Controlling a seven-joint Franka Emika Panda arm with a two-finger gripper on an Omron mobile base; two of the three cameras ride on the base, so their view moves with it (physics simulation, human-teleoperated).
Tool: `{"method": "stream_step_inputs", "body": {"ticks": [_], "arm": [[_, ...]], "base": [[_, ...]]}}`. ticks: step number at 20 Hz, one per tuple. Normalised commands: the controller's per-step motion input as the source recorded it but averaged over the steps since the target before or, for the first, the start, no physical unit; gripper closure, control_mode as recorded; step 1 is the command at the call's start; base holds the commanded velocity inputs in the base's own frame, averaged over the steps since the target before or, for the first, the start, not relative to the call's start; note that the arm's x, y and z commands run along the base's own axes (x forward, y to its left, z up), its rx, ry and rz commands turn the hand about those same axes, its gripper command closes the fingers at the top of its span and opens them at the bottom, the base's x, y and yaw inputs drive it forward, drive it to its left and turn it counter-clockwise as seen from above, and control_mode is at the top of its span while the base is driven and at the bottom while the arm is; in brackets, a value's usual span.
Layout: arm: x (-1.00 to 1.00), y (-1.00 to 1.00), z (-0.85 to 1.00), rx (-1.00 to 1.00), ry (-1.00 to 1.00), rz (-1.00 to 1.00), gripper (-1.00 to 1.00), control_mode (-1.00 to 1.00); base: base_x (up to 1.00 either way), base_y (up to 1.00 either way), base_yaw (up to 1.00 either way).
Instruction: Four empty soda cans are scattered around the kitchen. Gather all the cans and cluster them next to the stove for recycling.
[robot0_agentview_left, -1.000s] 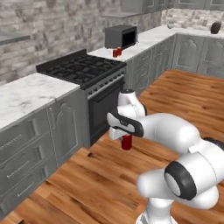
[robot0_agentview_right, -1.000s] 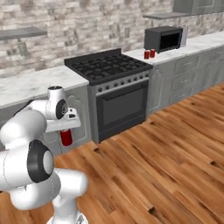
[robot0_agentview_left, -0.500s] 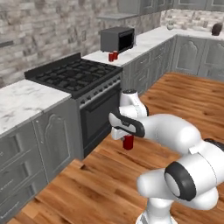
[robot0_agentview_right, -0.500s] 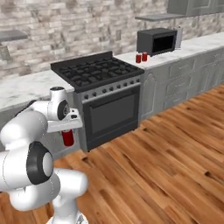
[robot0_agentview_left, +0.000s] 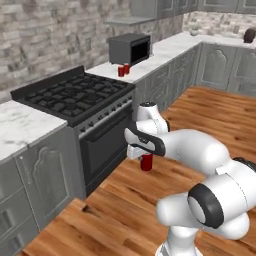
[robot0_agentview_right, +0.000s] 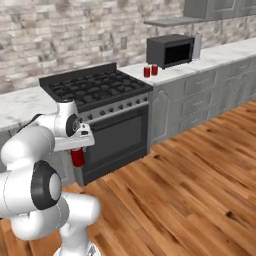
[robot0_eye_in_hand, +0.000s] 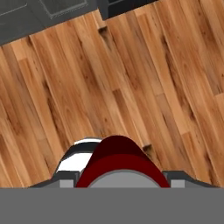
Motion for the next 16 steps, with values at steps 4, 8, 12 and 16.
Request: {"method": "stream_step_inputs", "body": {"ticks": [4,8,12,16], "arm": [[0.0,0.0,0.0,0.0,0.0,0.0,1.0,1.0],[0.0,0.0,0.0,0.0,0.0,0.0,1.0,1.0],[0.0,0.0,0.0,0.0,0.0,0.0,1.0,1.0],[0.0,0.0,0.0,0.0,0.0,0.0,1.0,1.0]], "base": [[0.75,-0.21,0.04],[0.75,-0.2,0.03],[0.75,-0.18,0.03],[0.75,-0.17,0.03]]}}
